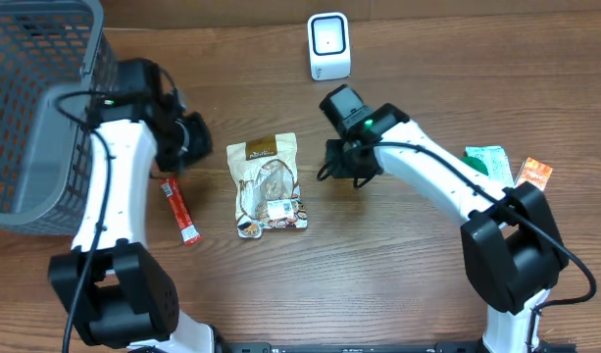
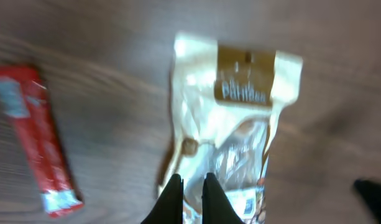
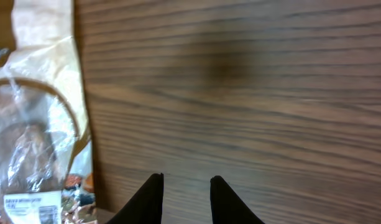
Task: Scan the item barcode
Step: 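Bring the left gripper to the PanTree bag beside the right gripper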
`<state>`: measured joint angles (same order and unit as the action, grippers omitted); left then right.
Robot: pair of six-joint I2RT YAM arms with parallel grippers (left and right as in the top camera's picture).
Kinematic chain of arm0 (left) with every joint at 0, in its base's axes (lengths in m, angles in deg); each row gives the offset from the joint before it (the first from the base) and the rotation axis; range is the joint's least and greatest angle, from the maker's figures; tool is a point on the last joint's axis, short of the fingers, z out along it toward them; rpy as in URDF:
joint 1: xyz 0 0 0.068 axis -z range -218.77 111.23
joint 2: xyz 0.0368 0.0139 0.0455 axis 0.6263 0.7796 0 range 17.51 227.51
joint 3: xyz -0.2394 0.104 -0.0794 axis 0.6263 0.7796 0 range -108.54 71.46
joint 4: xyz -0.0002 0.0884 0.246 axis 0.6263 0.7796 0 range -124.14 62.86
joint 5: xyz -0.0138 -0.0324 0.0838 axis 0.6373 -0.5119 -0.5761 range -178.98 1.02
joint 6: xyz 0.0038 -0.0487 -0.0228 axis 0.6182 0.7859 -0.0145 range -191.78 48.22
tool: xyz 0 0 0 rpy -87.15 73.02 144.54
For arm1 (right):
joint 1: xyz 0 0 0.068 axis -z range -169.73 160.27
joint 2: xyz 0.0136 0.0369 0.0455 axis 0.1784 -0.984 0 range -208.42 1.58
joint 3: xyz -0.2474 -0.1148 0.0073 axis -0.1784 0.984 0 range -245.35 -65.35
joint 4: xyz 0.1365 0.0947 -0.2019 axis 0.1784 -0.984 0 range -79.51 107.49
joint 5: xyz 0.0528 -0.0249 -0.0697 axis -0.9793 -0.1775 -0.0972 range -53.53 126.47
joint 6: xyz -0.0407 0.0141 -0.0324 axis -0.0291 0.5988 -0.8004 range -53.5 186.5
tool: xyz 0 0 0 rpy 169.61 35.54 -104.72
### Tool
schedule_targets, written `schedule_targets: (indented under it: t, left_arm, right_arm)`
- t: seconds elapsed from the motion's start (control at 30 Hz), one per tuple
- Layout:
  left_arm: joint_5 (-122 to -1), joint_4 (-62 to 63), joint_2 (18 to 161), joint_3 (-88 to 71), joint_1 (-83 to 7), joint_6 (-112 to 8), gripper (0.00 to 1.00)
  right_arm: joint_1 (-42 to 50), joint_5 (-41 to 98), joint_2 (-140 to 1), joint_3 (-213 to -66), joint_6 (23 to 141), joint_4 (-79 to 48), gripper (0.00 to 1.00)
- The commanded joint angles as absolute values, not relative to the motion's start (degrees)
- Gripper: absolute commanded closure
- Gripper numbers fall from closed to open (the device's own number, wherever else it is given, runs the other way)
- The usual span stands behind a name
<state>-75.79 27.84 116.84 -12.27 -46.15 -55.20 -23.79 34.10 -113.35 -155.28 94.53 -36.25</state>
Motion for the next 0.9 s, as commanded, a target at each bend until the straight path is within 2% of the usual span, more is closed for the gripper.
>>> schedule_targets:
  t: [0.0, 0.07, 0.3, 0.53, 0.87]
  left_arm:
    - [-76.91, 25.48, 116.62, -4.86, -40.88, -54.67, 0.96]
    - [-80.14, 22.31, 116.62, -0.9, -38.5, -53.01, 0.96]
    - [-80.36, 12.84, 116.62, 7.75, -28.58, -51.48, 0.96]
    - [-83.66, 9.94, 119.18, 8.1, -22.2, -49.06, 0.96]
    - [-77.76, 7.33, 122.72, 6.49, -15.9, -53.6, 0.96]
  right_arm:
    - [-20.9, 30.88, -113.79, -155.42, 93.05, -36.18, 0.75]
    - [-20.2, 28.94, -113.79, -155.42, 93.05, -36.23, 0.78]
    - [-20.31, 28.24, -113.79, -155.39, 93.07, -37.3, 0.78]
    - [-20.07, 28.87, -113.79, -155.39, 92.78, -39.35, 0.78]
    - [-18.02, 28.9, -113.79, -155.39, 91.54, -40.34, 0.78]
